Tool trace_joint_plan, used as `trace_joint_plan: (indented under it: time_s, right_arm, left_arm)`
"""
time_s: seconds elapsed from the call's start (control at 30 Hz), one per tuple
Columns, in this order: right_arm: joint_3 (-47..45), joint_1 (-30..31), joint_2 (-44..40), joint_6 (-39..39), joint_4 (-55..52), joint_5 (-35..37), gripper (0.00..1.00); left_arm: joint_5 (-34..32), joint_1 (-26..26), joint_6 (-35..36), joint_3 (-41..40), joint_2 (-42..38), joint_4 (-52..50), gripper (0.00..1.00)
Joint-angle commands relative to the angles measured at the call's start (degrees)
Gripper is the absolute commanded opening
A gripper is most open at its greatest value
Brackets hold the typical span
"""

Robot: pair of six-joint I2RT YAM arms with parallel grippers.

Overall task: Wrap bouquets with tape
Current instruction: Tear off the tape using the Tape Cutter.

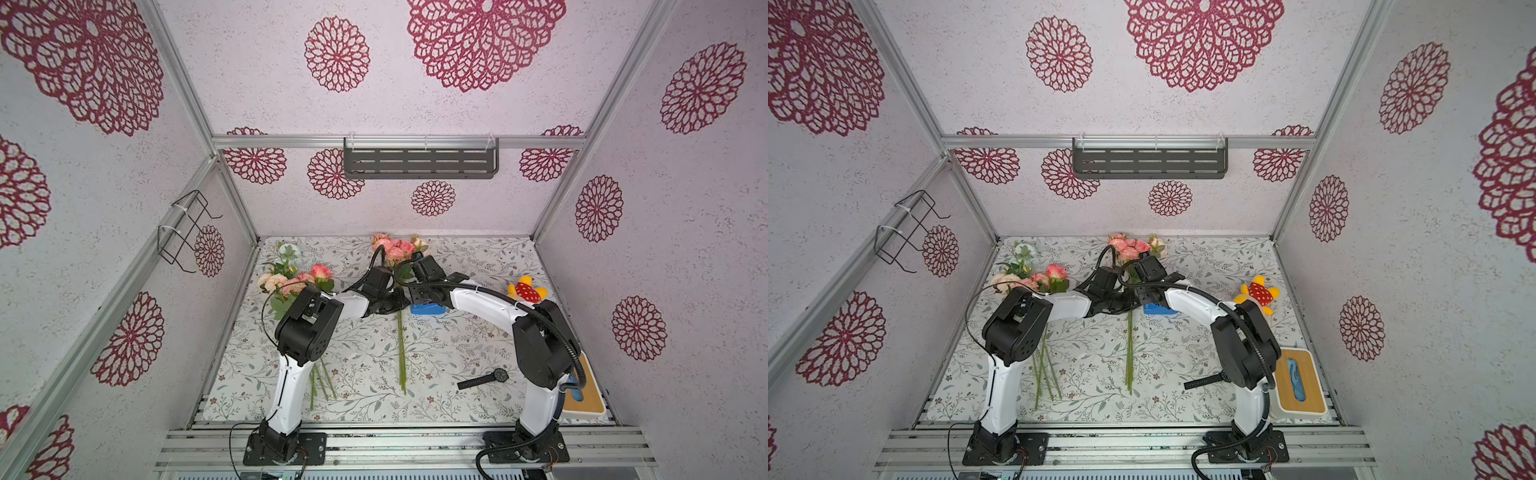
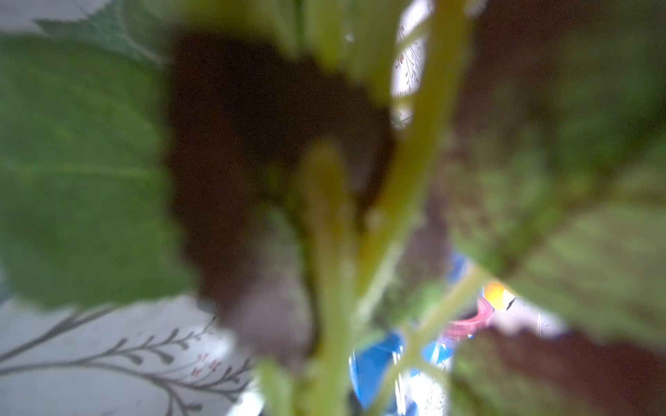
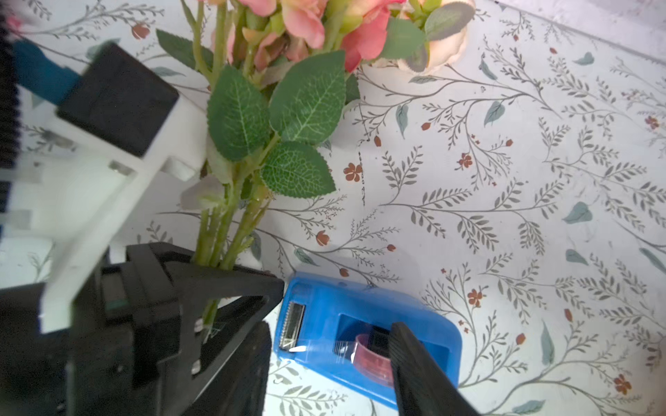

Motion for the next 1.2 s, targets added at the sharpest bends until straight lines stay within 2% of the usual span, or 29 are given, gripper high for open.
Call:
trace_joint_plan:
  time_s: [0.0,0.3,0.9,1.17]
  right_arm:
    - [0.5,1.3,1.1,-5.0,1.8,2.3,0.58]
    - [-1.4,1.4,2.7,-10.0,6.3,-0.6,0.61]
    - [-9.6,2.4,2.8,-13.4,12.8,2.3,0.62]
    - [-19.4,3.5,0.0,-18.0,22.7,7.1,0.62]
  left_arm:
    - [0.1,0.6,1.2,-0.8,0.8,2.9,0.0]
    - [0.3,0.7,1.6,-1.7,0.2,3.2,0.0]
    - [2.0,0.9,0.5,-1.6,1.3,6.0,0.0]
    - [2.9,2.0,-1.7,-3.6,1.5,9.4,0.0]
